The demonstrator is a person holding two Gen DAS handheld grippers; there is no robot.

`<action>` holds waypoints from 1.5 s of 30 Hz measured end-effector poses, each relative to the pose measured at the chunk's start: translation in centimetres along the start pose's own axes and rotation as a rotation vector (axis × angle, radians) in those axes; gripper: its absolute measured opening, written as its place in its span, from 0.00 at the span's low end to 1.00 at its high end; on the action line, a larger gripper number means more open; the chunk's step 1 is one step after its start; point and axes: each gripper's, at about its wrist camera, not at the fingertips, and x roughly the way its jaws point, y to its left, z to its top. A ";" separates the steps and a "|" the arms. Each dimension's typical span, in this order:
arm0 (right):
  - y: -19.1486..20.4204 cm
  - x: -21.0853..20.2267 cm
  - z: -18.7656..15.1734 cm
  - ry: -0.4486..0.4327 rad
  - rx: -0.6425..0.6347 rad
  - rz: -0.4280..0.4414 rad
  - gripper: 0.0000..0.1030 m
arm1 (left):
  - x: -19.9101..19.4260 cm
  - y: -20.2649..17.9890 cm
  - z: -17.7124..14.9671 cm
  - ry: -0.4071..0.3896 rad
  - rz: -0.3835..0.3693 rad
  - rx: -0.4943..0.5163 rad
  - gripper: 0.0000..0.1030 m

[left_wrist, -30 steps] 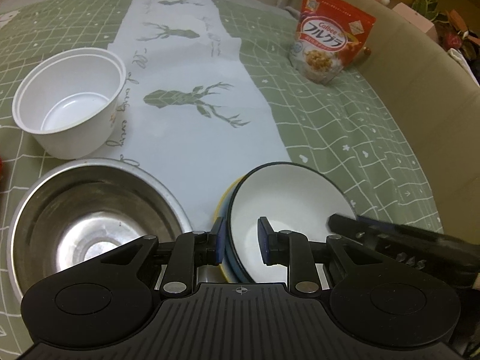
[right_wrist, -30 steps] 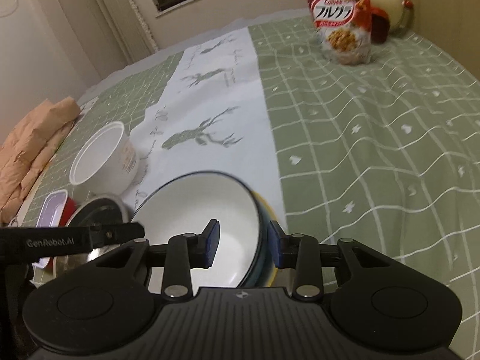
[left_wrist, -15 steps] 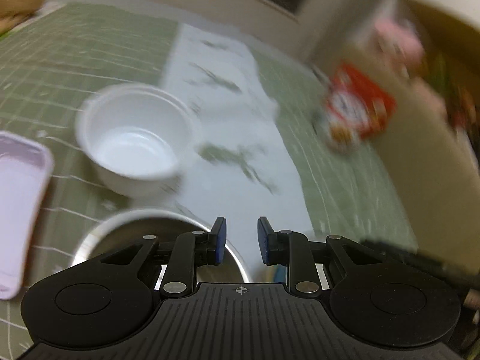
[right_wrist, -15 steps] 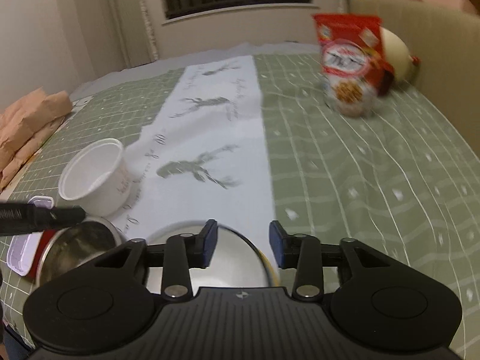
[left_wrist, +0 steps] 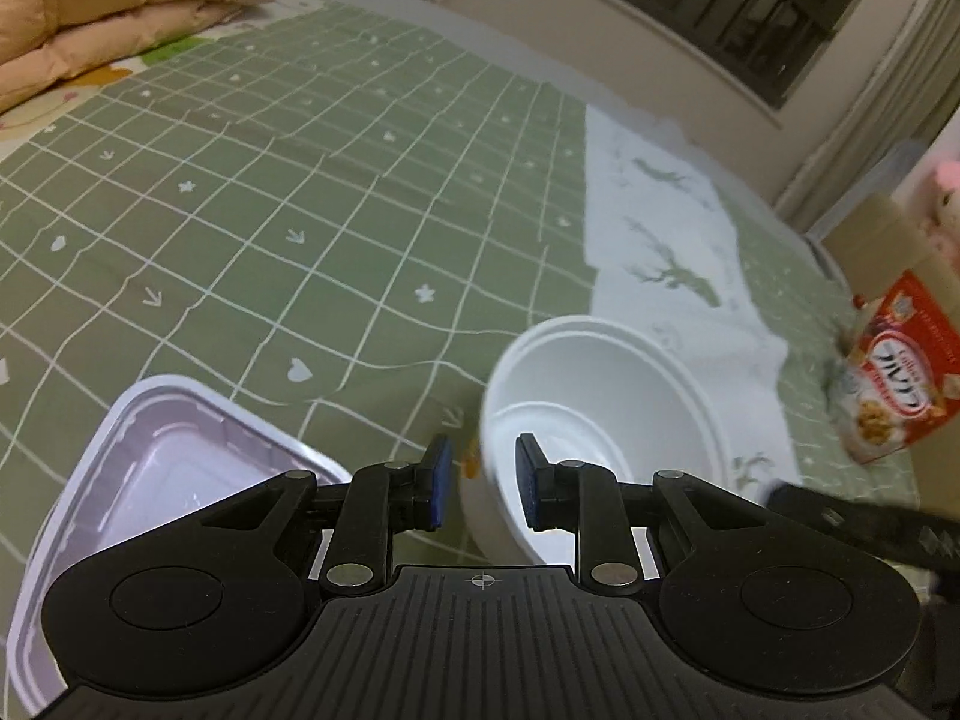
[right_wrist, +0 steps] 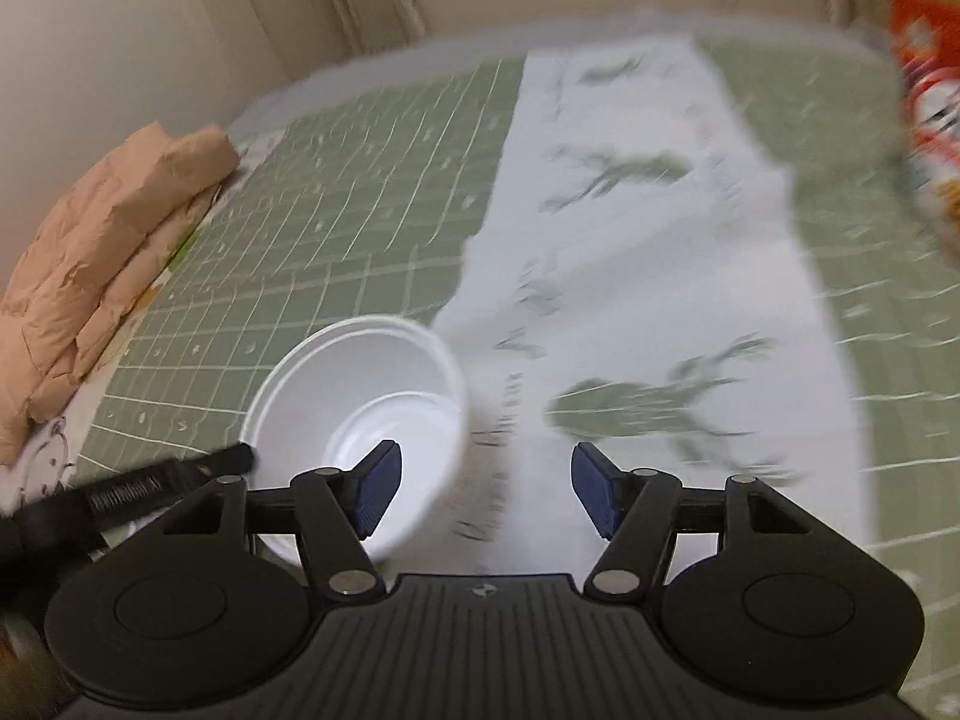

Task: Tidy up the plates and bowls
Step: 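Grasp the white plastic bowl rim and lift it, then carry the white plastic bowl over the blue bowl and lower it inside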

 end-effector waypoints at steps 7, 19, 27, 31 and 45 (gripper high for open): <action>1.0 8.9 1.3 0.176 0.048 -0.015 0.58 | 3.6 1.2 -0.1 0.087 -0.032 -0.002 0.26; -7.5 0.6 -0.7 0.091 0.052 -0.051 0.38 | 2.9 -10.6 -4.5 0.153 -0.148 0.223 0.27; -15.9 -2.4 -2.9 0.064 0.162 -0.103 0.41 | 5.2 -18.2 -7.7 0.237 -0.202 0.336 0.27; -19.3 -1.5 -3.8 0.081 0.212 -0.101 0.41 | 7.3 -19.2 -8.9 0.288 -0.179 0.348 0.26; -23.6 0.7 -5.1 0.104 0.300 0.066 0.79 | 9.4 -19.4 -9.0 0.302 -0.116 0.371 0.26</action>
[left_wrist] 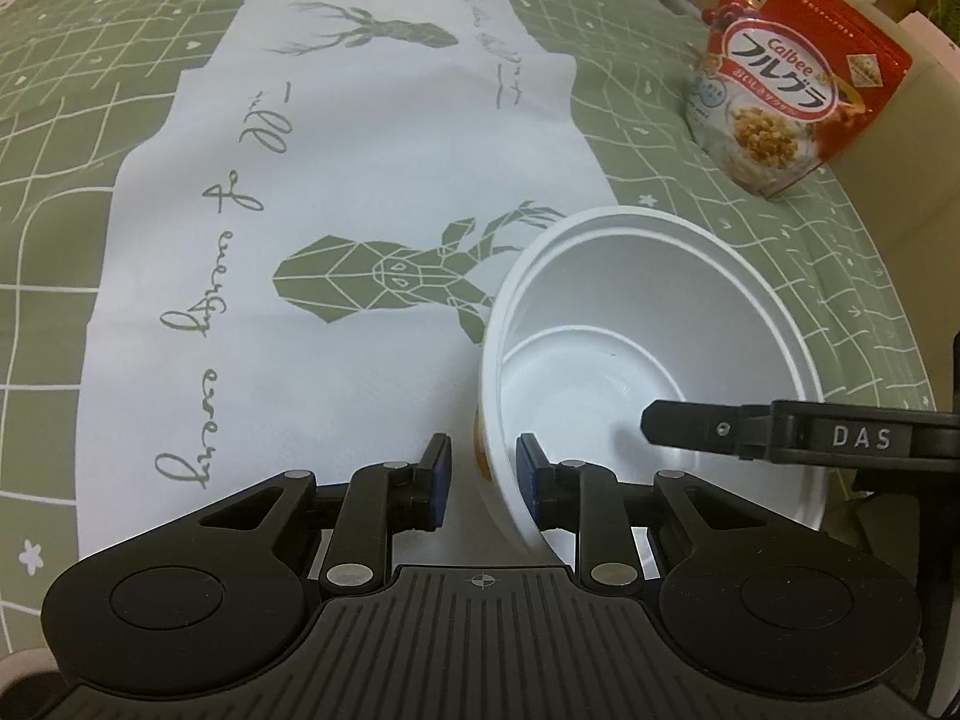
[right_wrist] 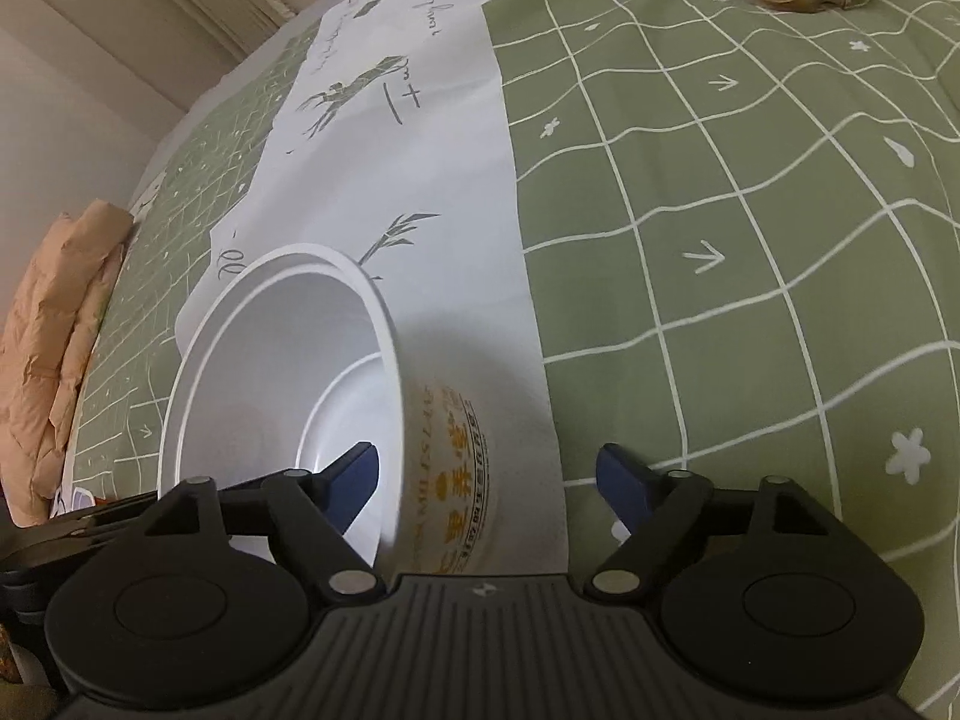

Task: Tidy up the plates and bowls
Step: 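Carry the white plastic bowl over the blue bowl and lower it inside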

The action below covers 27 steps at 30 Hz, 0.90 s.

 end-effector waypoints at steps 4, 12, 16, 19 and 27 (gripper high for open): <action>0.2 -0.1 0.3 -0.006 -0.013 -0.016 0.71 | 0.3 0.0 0.0 0.008 -0.006 0.000 0.26; 2.3 -1.9 0.0 -0.022 -0.139 -0.050 0.27 | -0.6 -0.6 -0.2 -0.001 -0.054 0.013 0.23; 4.1 -4.5 -0.6 -0.084 -0.179 -0.062 0.27 | -4.1 -1.2 0.1 -0.079 -0.082 0.028 0.24; 5.3 -7.5 -1.2 -0.126 -0.183 -0.036 0.28 | -7.2 -1.8 0.1 -0.123 -0.097 0.029 0.24; 7.4 -13.4 -4.9 -0.159 -0.226 -0.048 0.29 | -12.3 -3.4 -2.9 -0.101 -0.146 0.064 0.27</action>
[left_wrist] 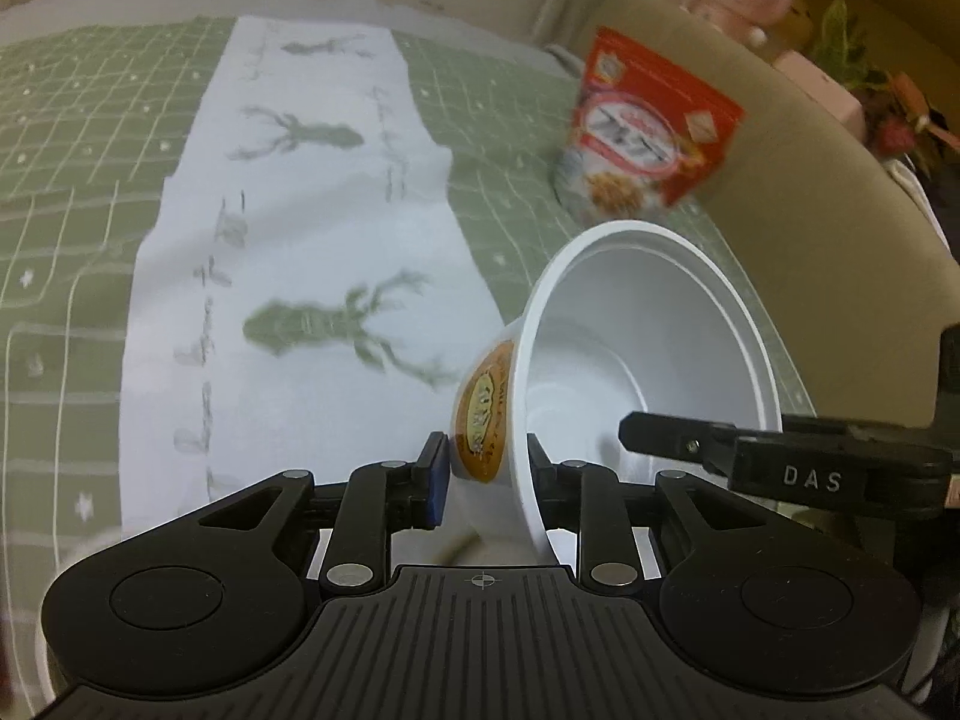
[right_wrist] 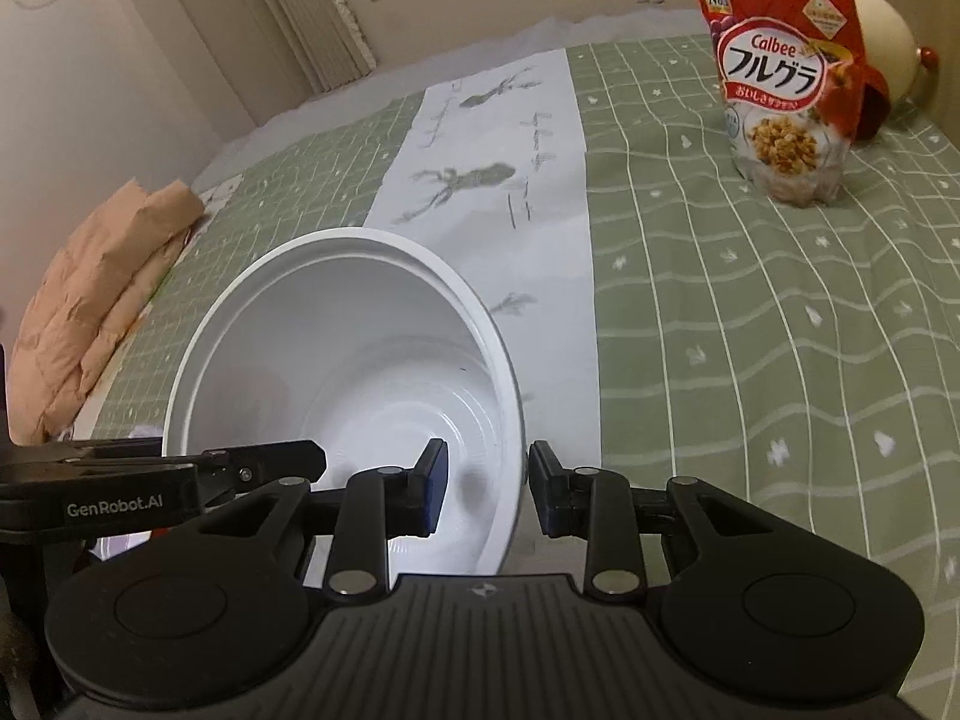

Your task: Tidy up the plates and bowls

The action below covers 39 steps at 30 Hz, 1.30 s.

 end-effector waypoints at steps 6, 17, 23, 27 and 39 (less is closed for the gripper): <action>0.2 -1.1 -4.1 0.055 0.009 0.018 0.29 | -0.9 0.3 -4.1 0.066 -0.007 -0.030 0.27; 1.2 -1.7 -7.0 0.085 0.006 0.024 0.30 | -1.6 1.1 -7.1 0.117 -0.005 -0.049 0.27; 1.4 -2.3 -7.5 0.039 -0.016 -0.057 0.31 | -2.8 1.6 -7.0 0.064 -0.007 -0.065 0.27; 1.8 -3.4 -8.1 -0.016 -0.041 -0.104 0.31 | -4.3 2.5 -6.7 0.000 -0.020 -0.094 0.27; 9.0 -7.2 -13.2 -0.187 -0.095 -0.065 0.53 | -9.8 10.8 -9.2 -0.141 0.174 -0.117 0.27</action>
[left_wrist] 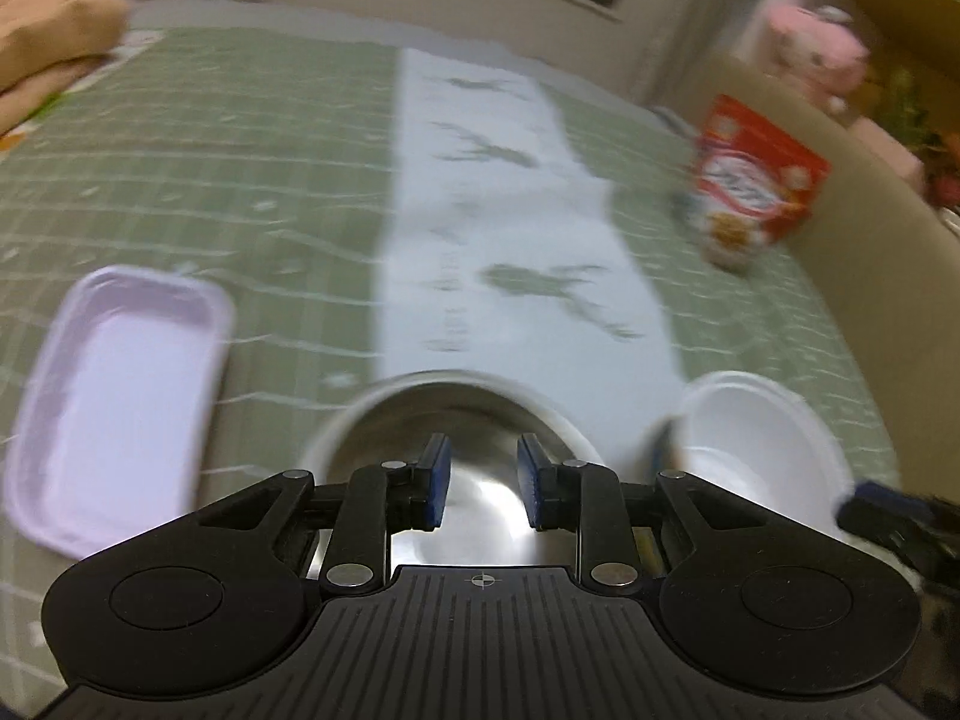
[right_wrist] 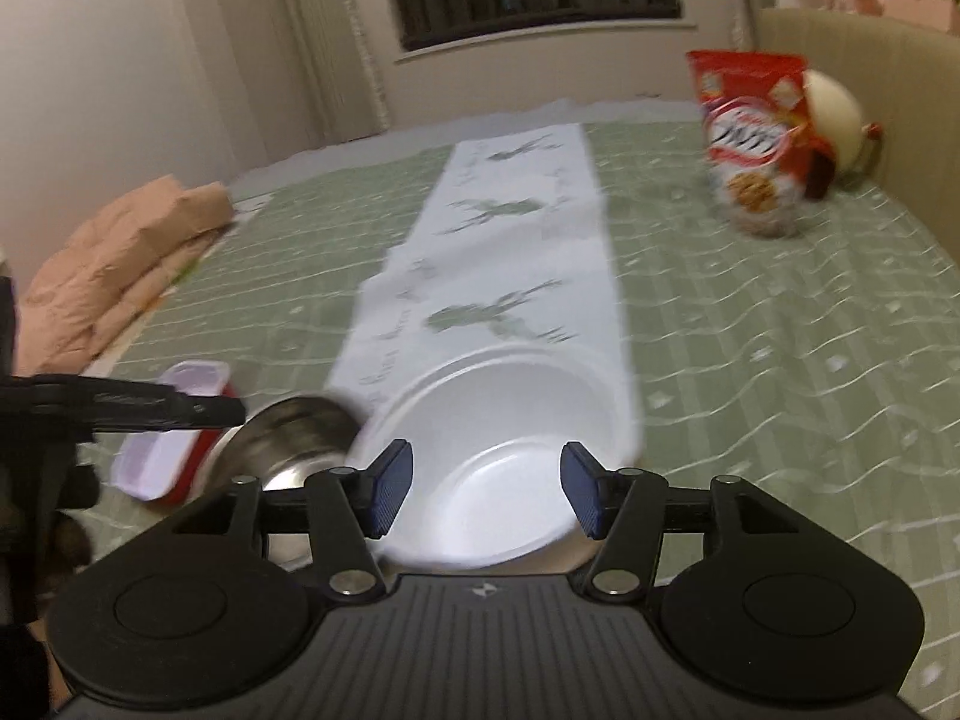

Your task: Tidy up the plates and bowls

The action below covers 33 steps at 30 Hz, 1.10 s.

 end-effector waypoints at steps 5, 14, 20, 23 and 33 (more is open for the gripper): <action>4.9 2.5 -1.9 0.055 -0.018 0.070 0.55 | 0.4 3.9 -1.0 0.012 0.062 -0.027 0.27; 11.1 4.2 -5.7 0.074 -0.094 0.076 0.61 | 3.0 7.0 -2.5 0.100 0.043 -0.048 0.32; 10.3 7.0 -6.2 0.177 0.026 0.029 0.61 | 3.8 7.5 -3.6 0.129 0.001 -0.065 0.33; 9.8 8.2 -6.2 0.191 0.101 0.018 0.61 | 4.0 7.3 -3.9 0.143 -0.014 -0.052 0.33; 9.3 12.1 -6.7 0.235 0.207 0.007 0.66 | 4.4 7.4 -4.7 0.160 -0.047 -0.037 0.34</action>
